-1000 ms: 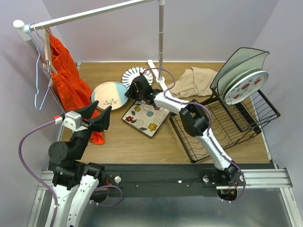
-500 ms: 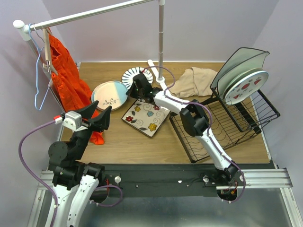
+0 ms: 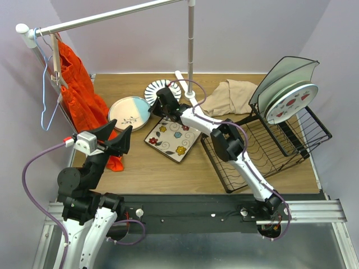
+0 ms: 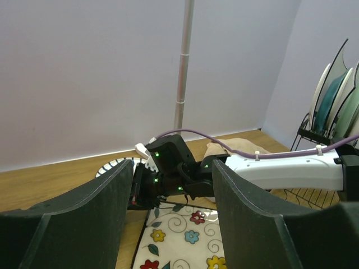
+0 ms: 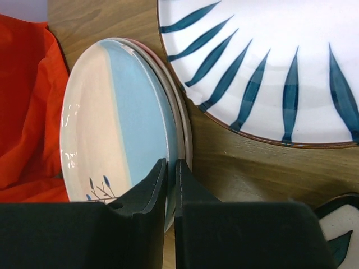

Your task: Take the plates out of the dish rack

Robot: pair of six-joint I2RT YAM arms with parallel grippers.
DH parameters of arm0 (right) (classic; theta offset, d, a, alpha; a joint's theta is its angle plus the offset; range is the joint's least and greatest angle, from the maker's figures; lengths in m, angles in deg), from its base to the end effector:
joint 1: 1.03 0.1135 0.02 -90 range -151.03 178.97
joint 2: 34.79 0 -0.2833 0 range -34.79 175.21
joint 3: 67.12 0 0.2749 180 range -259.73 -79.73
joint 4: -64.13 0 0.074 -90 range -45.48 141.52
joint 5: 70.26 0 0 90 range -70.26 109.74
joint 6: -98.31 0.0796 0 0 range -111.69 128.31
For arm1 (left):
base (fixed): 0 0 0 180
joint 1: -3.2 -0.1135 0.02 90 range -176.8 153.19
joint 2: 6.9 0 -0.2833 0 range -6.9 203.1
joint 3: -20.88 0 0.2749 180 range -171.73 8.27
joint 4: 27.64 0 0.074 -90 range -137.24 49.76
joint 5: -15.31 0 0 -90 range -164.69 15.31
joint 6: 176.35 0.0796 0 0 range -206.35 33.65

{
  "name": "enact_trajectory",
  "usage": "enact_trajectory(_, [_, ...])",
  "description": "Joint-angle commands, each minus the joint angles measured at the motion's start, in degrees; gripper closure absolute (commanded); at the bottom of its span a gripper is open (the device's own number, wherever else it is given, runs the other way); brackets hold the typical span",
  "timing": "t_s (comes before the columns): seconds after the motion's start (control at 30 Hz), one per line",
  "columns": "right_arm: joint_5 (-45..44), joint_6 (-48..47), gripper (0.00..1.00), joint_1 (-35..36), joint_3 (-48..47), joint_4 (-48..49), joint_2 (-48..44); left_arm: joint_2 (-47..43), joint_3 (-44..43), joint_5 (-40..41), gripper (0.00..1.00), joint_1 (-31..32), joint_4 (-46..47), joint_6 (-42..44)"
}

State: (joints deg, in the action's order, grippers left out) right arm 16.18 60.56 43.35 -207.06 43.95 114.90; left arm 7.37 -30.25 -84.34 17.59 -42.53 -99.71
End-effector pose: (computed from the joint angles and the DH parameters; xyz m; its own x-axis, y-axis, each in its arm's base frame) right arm 0.4812 0.4640 0.1334 -0.7399 0.3801 -0.5551 -0.1219 0.7357 0.6663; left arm 0.1001 -0.0395 0.4053 0.2612 -0.3022 -0.9168 0.4686 0.8700 -0.1533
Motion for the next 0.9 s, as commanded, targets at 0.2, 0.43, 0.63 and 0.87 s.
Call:
enact_trajectory(0.2, [1.9,1.1,0.87,0.3,-5.6,1.9,2.8,0.2,0.4,-0.7,0.33,0.1,0.4,-0.2])
enact_trajectory(0.43, [1.6,-0.2,0.73,0.3,-6.4,1.8,3.2,0.2,0.4,-0.9,0.33,0.1,0.5,-0.3])
enact_trajectory(0.63, [-0.2,-1.1,0.64,0.3,-2.7,1.8,-0.6,0.4,0.3,-1.2,0.33,0.1,0.5,-0.3])
enact_trajectory(0.87, [-0.6,-0.6,0.72,0.3,0.9,1.9,-3.8,0.2,0.5,-1.2,0.33,0.1,0.4,-0.3])
